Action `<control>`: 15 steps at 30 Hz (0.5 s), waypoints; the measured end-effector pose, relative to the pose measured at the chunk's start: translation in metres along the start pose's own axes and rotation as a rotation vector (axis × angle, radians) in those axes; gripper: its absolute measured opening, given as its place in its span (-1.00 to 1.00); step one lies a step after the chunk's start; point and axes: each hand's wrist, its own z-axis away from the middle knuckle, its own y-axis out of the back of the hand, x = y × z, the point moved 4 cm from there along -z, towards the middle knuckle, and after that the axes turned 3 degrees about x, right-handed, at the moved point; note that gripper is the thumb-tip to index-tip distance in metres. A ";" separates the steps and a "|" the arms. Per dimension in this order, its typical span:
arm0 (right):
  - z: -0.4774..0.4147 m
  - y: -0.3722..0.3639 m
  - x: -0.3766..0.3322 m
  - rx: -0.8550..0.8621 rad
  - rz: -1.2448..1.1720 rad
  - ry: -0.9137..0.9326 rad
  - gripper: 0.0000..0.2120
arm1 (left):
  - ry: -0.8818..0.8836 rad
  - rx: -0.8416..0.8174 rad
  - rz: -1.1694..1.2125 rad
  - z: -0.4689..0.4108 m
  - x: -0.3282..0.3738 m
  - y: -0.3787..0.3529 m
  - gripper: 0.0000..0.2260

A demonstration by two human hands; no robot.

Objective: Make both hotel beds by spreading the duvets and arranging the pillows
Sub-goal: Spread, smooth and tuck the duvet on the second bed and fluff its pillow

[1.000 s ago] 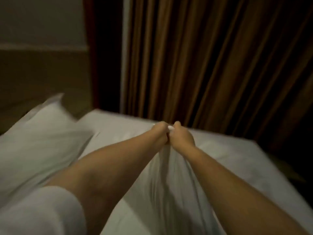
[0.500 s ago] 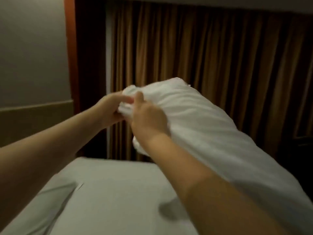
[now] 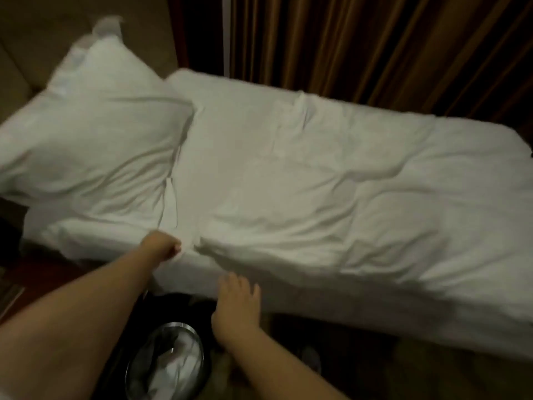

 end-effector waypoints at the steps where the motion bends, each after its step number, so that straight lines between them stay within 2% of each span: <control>1: 0.005 -0.004 0.002 -0.012 0.014 -0.026 -0.37 | -0.039 0.029 -0.031 0.006 -0.004 0.006 -0.77; 3: 0.011 -0.006 0.006 0.025 0.023 -0.063 -0.32 | -0.012 -0.028 -0.044 0.023 -0.017 -0.004 -0.90; 5: 0.017 0.005 0.005 0.075 0.014 -0.062 -0.30 | 0.025 -0.090 -0.032 0.041 -0.027 -0.023 -0.80; 9: 0.029 0.042 0.019 0.151 0.004 -0.066 -0.27 | -0.034 -0.129 -0.142 0.082 -0.019 -0.056 -0.76; 15: 0.052 0.113 0.114 0.212 -0.058 -0.153 -0.23 | -0.451 -0.072 -0.703 0.154 0.075 -0.131 -0.78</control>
